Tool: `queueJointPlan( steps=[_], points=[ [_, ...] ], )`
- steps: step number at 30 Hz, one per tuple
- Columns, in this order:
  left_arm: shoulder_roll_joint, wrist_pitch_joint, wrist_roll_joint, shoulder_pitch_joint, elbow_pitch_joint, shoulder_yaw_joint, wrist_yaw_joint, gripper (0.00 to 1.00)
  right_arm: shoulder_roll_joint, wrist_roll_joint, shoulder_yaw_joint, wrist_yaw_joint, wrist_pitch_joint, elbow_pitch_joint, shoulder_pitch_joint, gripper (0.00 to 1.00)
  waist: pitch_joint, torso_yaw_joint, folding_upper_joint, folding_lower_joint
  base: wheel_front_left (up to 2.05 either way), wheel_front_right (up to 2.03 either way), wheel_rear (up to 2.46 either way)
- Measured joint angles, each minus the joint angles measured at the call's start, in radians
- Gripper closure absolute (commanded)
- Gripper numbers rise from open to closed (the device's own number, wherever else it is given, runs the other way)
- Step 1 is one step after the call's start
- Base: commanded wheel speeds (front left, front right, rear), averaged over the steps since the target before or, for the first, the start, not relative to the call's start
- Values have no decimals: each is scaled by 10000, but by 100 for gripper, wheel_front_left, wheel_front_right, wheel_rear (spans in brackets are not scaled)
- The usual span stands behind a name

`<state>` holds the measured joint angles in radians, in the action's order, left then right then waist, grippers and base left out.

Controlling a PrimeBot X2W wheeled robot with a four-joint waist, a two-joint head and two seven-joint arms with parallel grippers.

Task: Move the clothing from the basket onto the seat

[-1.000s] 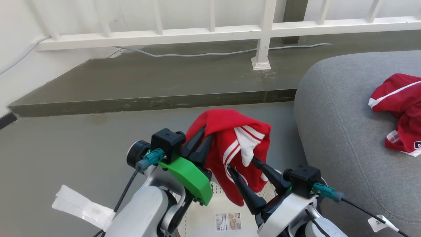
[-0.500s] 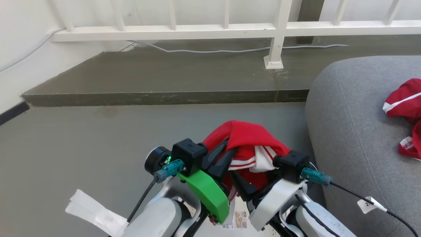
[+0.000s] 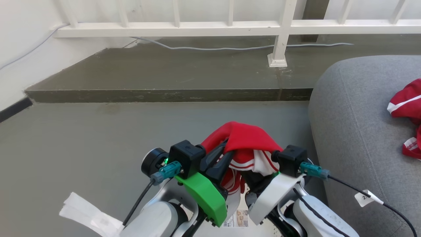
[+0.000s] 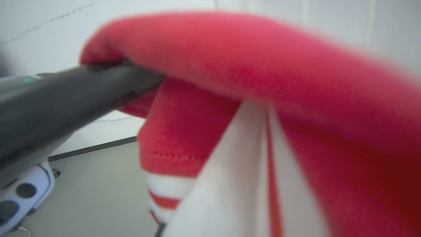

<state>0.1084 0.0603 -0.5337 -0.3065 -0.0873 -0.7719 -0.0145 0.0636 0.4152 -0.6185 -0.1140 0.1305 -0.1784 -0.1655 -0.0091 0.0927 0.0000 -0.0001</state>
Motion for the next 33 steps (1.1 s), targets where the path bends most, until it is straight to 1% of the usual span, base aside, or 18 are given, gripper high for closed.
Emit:
queueJointPlan(
  steps=[1,2,3,9,17,22,26,28,33],
  points=[
    [15,6,2,1,-36,2,-27,81,0,0,-4,0,36,-25,-36,100,4,-8,0,0,0,0,0],
    [31,6,6,1,-90,10,-38,1,0,8,-8,-2,92,-54,-109,100,8,-18,0,0,0,0,0],
    [50,8,23,1,-146,23,-52,0,0,10,-6,-2,98,-61,-174,100,12,-29,0,0,0,0,0],
    [136,19,104,2,-332,109,-140,0,2,35,81,-2,288,-280,-358,100,32,-106,0,0,0,0,0],
    [447,105,196,16,-706,92,-182,0,31,71,343,0,385,-581,-562,100,116,-236,0,0,0,0,0],
    [763,249,516,81,-848,-42,-180,0,305,67,755,19,510,-729,-822,100,220,-430,0,1,0,0,0],
    [926,362,571,327,-905,-180,-169,0,523,65,1181,148,627,-809,-1104,100,312,-654,0,0,0,0,0],
    [986,437,575,419,-943,-297,-161,0,600,65,1367,290,644,-811,-1254,100,365,-791,0,1,0,0,0],
    [1026,548,694,456,-1147,-516,-109,0,736,67,1877,495,732,-817,-1550,100,550,-1166,0,1,0,0,0]
  ],
)
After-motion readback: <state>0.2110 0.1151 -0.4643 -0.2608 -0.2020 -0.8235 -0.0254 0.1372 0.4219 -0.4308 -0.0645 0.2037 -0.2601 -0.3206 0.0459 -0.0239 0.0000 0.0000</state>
